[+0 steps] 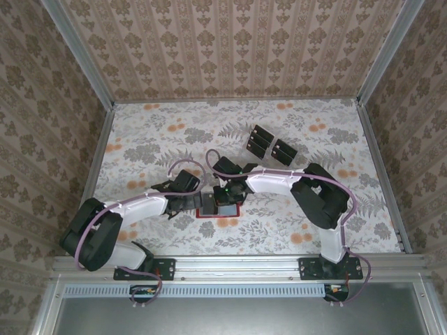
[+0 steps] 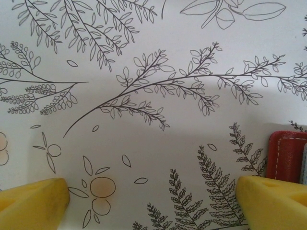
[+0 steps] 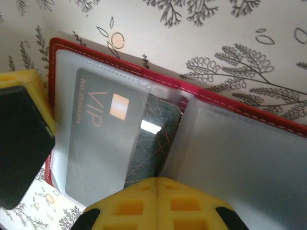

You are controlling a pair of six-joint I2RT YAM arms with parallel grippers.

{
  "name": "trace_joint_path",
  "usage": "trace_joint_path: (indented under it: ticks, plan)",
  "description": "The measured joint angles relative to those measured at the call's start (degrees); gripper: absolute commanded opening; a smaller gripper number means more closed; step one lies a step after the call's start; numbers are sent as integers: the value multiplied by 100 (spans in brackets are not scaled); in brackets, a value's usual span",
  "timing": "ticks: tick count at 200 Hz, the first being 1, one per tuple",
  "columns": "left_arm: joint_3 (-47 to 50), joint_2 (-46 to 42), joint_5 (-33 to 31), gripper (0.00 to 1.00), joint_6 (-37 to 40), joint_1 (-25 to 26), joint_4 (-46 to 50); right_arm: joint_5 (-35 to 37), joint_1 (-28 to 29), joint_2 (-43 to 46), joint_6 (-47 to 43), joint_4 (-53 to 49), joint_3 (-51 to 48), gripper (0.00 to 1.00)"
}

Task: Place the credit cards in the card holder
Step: Insert the credit card into the card slot.

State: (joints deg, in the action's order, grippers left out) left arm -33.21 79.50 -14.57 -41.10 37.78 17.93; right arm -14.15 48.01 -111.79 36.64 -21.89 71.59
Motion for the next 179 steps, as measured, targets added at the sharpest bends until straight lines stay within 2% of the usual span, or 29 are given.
trace_joint_path:
  ticks: [109,179]
  plan:
    - [31,-129,2,100,-46,35,11,-164,59,-142,83,50,356,1]
    - [313,-750,219,100,-70,-76,254,4,61,291,146,98,-234,0]
